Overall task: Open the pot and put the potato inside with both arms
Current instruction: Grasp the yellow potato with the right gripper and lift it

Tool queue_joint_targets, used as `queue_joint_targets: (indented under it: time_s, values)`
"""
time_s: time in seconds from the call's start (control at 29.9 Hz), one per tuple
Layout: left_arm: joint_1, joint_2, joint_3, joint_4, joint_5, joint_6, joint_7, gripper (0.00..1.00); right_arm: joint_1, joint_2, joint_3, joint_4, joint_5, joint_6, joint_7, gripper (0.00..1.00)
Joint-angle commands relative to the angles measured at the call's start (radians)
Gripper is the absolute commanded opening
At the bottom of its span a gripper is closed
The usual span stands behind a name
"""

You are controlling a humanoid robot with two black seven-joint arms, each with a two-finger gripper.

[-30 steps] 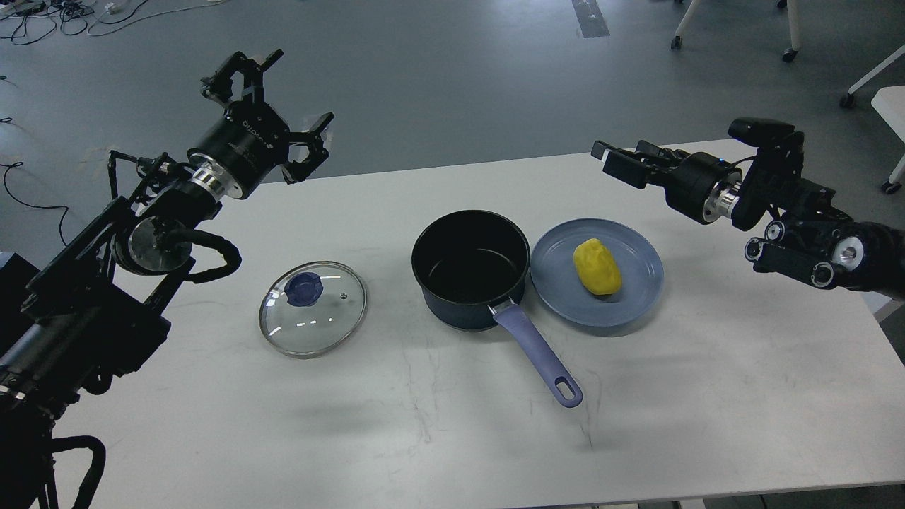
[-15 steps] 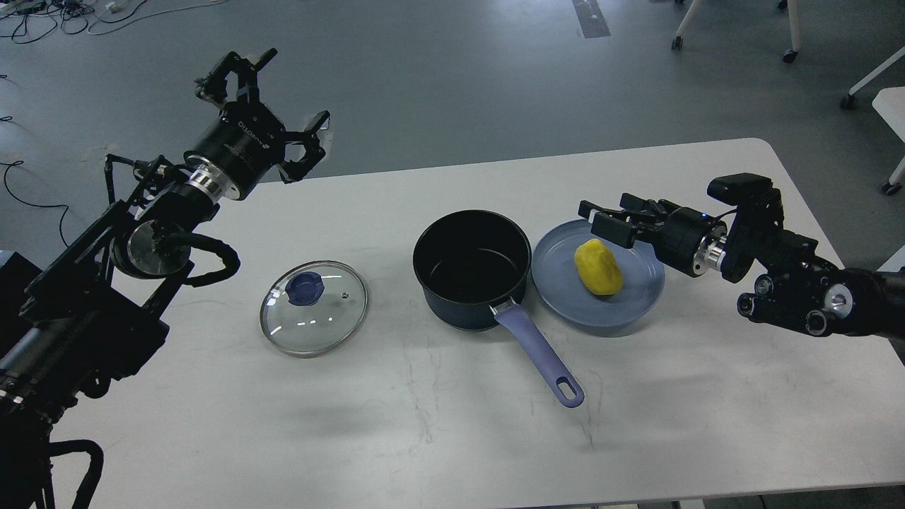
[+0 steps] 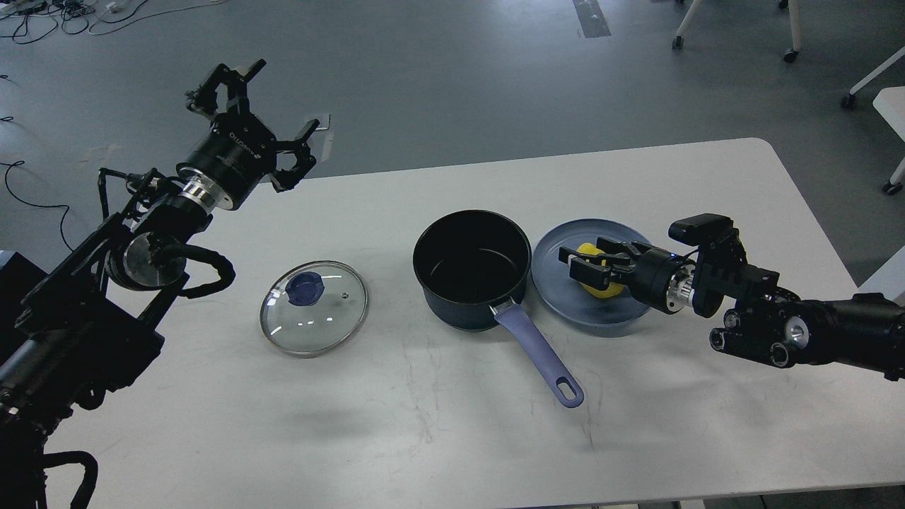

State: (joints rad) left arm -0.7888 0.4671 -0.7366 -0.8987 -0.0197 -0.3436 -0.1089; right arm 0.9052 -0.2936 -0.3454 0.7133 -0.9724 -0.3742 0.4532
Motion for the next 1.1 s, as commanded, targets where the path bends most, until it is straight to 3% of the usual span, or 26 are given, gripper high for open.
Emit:
queue_joint_targets:
  time_s: [0.0, 0.1, 0.13, 0.2, 0.4, 0.8, 1.07]
  values:
    - [0.0, 0.001, 0.002, 0.0, 0.001, 0.0, 0.0, 0.98, -0.002, 0.001, -0.021, 0.0, 0.0, 0.001, -0.004, 0.73]
    - [0.0, 0.001, 0.002, 0.0, 0.003, 0.0, 0.0, 0.98, 0.0, 0.001, -0.04, 0.001, 0.0, 0.001, -0.002, 0.56]
    - [0.0, 0.001, 0.002, 0.0, 0.003, 0.0, -0.002, 0.98, 0.0, 0.001, -0.041, 0.002, 0.0, 0.001, -0.001, 0.55]
    - [0.002, 0.001, 0.003, 0.0, 0.004, 0.0, -0.002, 0.98, 0.004, 0.002, -0.043, 0.002, 0.0, 0.001, 0.002, 0.4]
    - [0.005, -0.001, 0.003, 0.001, 0.006, 0.0, -0.002, 0.98, 0.012, 0.008, -0.041, 0.002, 0.0, 0.0, 0.007, 0.28]
    - [0.003, 0.002, 0.005, 0.0, 0.007, 0.0, 0.0, 0.98, 0.193, -0.048, -0.043, 0.0, -0.002, -0.037, 0.013, 0.25]
    - [0.002, 0.001, 0.008, 0.0, 0.007, 0.0, 0.0, 0.98, 0.334, 0.063, -0.063, -0.015, 0.003, -0.029, 0.015, 0.24]
